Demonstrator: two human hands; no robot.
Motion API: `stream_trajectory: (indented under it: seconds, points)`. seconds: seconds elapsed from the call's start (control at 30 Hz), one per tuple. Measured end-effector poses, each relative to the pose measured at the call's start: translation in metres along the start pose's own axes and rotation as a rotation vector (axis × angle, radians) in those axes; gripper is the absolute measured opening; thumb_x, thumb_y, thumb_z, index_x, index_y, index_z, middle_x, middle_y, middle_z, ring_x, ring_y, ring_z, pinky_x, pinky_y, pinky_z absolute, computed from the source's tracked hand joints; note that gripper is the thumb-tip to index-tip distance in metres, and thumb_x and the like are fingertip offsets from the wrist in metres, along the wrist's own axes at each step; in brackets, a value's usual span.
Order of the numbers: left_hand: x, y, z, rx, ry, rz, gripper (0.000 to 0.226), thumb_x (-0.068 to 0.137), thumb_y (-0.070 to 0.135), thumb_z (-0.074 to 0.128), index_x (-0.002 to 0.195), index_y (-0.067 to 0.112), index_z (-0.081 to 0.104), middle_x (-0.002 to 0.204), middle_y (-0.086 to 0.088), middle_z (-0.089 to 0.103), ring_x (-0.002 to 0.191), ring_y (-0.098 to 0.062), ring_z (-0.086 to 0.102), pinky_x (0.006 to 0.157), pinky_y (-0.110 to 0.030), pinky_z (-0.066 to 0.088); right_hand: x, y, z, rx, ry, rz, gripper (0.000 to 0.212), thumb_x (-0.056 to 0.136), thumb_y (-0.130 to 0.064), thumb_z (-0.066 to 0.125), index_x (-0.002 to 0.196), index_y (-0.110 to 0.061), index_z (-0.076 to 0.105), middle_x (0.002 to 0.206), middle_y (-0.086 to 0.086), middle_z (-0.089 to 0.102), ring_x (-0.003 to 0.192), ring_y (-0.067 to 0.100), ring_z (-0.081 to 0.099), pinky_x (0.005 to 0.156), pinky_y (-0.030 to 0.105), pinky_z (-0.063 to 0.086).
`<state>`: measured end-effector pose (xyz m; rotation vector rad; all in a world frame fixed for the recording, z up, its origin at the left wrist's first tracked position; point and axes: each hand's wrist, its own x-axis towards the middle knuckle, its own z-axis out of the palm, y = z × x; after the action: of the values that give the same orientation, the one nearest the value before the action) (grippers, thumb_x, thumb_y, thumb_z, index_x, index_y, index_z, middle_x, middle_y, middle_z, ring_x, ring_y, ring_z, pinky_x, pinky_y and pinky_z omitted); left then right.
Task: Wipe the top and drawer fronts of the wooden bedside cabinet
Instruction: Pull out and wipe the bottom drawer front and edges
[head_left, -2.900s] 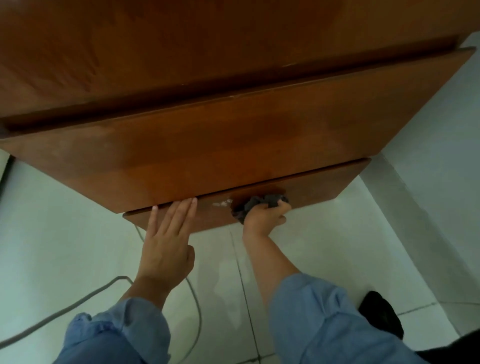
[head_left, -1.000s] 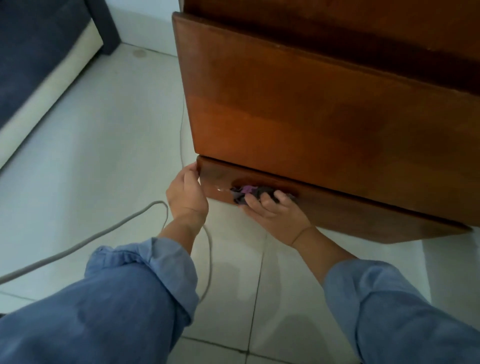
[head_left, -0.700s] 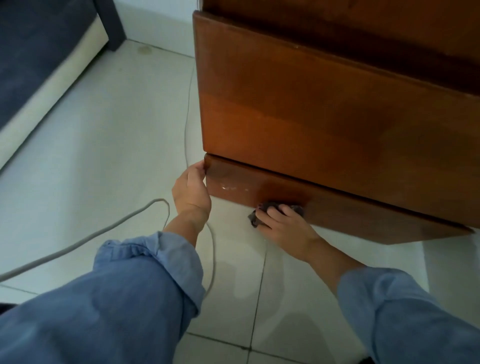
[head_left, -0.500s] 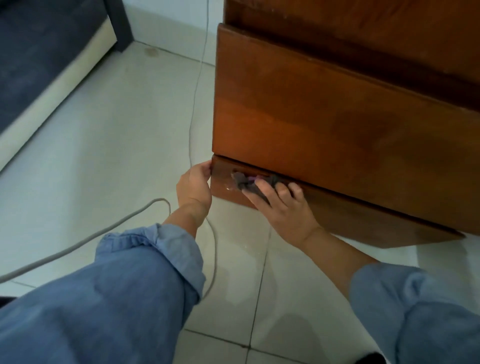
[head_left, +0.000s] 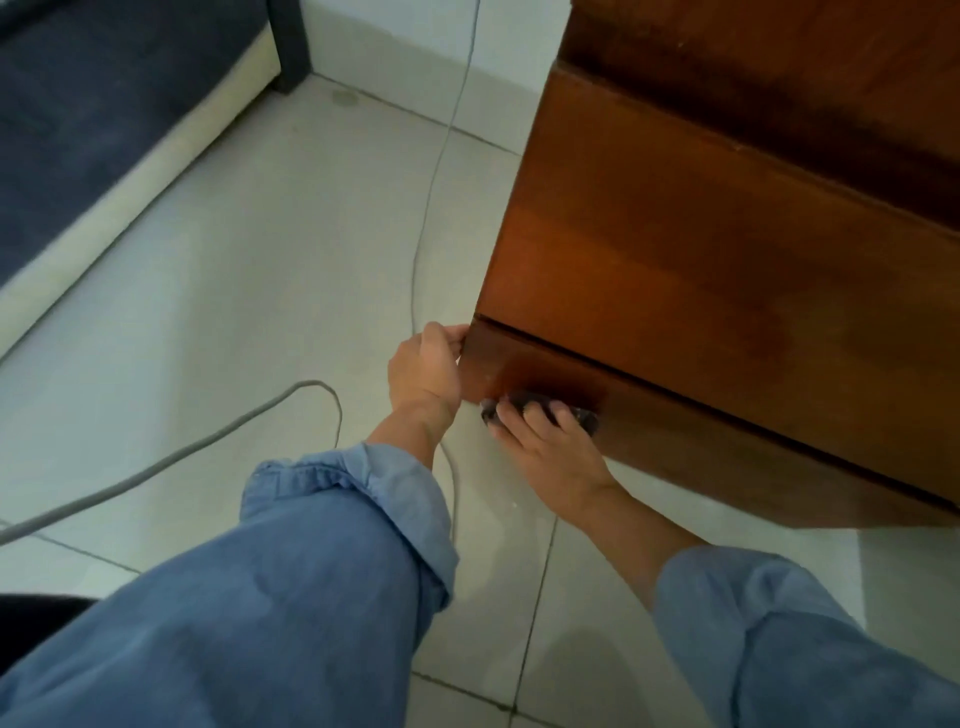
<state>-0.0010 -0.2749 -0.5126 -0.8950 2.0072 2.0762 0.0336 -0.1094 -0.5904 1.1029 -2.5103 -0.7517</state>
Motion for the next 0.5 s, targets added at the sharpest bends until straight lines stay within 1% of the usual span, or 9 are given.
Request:
stream_trajectory:
  seconds: [0.03, 0.1, 0.17, 0.2, 0.27, 0.3, 0.33, 0.4, 0.5]
  points:
    - [0.001, 0.001, -0.001, -0.003, -0.004, -0.019, 0.042, 0.074, 0.032, 0.026, 0.068, 0.029, 0.067, 0.091, -0.003, 0.072, 0.103, -0.026, 0.064, 0.104, -0.044, 0.042, 0.0, 0.005, -0.01, 0.023, 0.075, 0.032, 0.048, 0.079, -0.017, 0.045, 0.126, -0.019, 0.056, 0.125, 0.005, 0.051, 0.098, 0.025, 0.04, 0.086, 0.039, 0.03]
    - [0.009, 0.0, -0.004, -0.019, -0.019, -0.028, 0.047, 0.068, 0.034, 0.027, 0.073, 0.021, 0.072, 0.094, -0.008, 0.073, 0.102, -0.029, 0.064, 0.102, -0.045, 0.043, 0.008, 0.015, -0.027, 0.028, 0.203, 0.142, 0.047, 0.087, -0.011, 0.034, 0.129, -0.024, 0.049, 0.123, 0.004, 0.041, 0.099, 0.024, 0.038, 0.086, 0.039, 0.031]
    - [0.014, 0.0, -0.006, 0.035, -0.062, 0.013, 0.056, 0.064, 0.032, 0.028, 0.089, 0.01, 0.072, 0.107, -0.02, 0.069, 0.109, -0.038, 0.06, 0.104, -0.049, 0.041, 0.02, 0.018, -0.03, 0.006, 0.273, 0.253, 0.046, 0.095, -0.012, 0.022, 0.129, -0.027, 0.048, 0.122, 0.001, 0.038, 0.099, 0.022, 0.038, 0.086, 0.038, 0.032]
    - [0.016, -0.001, -0.007, 0.052, -0.056, 0.023, 0.056, 0.064, 0.031, 0.027, 0.088, 0.011, 0.073, 0.107, -0.021, 0.069, 0.109, -0.038, 0.059, 0.104, -0.049, 0.041, 0.026, 0.017, -0.027, -0.027, 0.28, 0.262, 0.046, 0.096, -0.014, 0.02, 0.13, -0.028, 0.047, 0.122, 0.0, 0.038, 0.099, 0.021, 0.037, 0.086, 0.037, 0.032]
    - [0.013, 0.003, -0.009, 0.033, -0.024, -0.013, 0.05, 0.067, 0.034, 0.026, 0.071, 0.022, 0.074, 0.093, -0.009, 0.074, 0.099, -0.028, 0.065, 0.099, -0.042, 0.046, 0.035, 0.01, -0.015, -0.105, 0.255, 0.209, 0.045, 0.093, -0.015, 0.022, 0.13, -0.027, 0.045, 0.123, 0.0, 0.037, 0.1, 0.02, 0.036, 0.087, 0.035, 0.03]
    - [0.012, 0.003, -0.009, 0.026, -0.019, -0.022, 0.048, 0.071, 0.034, 0.025, 0.068, 0.024, 0.072, 0.087, -0.004, 0.075, 0.093, -0.022, 0.066, 0.095, -0.038, 0.048, 0.038, 0.006, -0.007, -0.125, 0.245, 0.166, 0.044, 0.091, -0.015, 0.025, 0.129, -0.026, 0.043, 0.124, 0.0, 0.037, 0.101, 0.019, 0.036, 0.087, 0.034, 0.029]
    - [0.012, 0.003, -0.008, 0.014, -0.02, -0.01, 0.048, 0.077, 0.031, 0.026, 0.068, 0.024, 0.072, 0.084, -0.001, 0.074, 0.09, -0.018, 0.067, 0.092, -0.035, 0.049, 0.041, 0.001, 0.002, -0.128, 0.234, 0.128, 0.043, 0.087, -0.017, 0.027, 0.127, -0.024, 0.042, 0.126, 0.0, 0.036, 0.102, 0.019, 0.036, 0.088, 0.034, 0.029]
    - [0.017, -0.004, -0.007, -0.039, -0.036, -0.011, 0.048, 0.084, 0.025, 0.026, 0.073, 0.02, 0.073, 0.084, -0.001, 0.075, 0.088, -0.014, 0.068, 0.089, -0.032, 0.05, 0.044, -0.012, 0.02, -0.093, 0.171, 0.075, 0.043, 0.083, -0.019, 0.028, 0.124, -0.02, 0.041, 0.127, -0.001, 0.04, 0.103, 0.018, 0.037, 0.089, 0.033, 0.029]
    - [0.026, -0.01, -0.007, -0.136, -0.043, -0.083, 0.051, 0.088, 0.02, 0.025, 0.082, 0.014, 0.074, 0.09, -0.004, 0.075, 0.093, -0.013, 0.068, 0.076, -0.026, 0.046, 0.043, -0.025, 0.038, -0.002, -0.018, 0.001, 0.042, 0.08, -0.02, 0.032, 0.119, -0.018, 0.048, 0.119, -0.008, 0.061, 0.102, 0.018, 0.038, 0.088, 0.033, 0.03]
